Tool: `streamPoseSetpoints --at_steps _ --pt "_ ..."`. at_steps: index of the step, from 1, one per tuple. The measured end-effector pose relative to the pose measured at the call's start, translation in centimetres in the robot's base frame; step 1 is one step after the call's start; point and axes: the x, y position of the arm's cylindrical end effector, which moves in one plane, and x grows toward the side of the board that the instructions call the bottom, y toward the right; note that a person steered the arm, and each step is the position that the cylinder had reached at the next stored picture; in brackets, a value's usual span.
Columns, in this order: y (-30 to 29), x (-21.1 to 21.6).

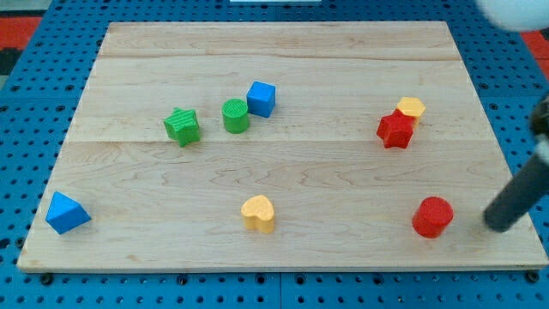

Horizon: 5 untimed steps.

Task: Push the red circle into the red star

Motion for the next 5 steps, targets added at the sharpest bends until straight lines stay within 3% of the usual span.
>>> streamPoseSetpoints --at_steps 1,2,3,5 --pt "-1.7 -1.8" --pt "-0.7 -1.0" --pt "-3.6 2.2" --pt "-4.1 -6.5"
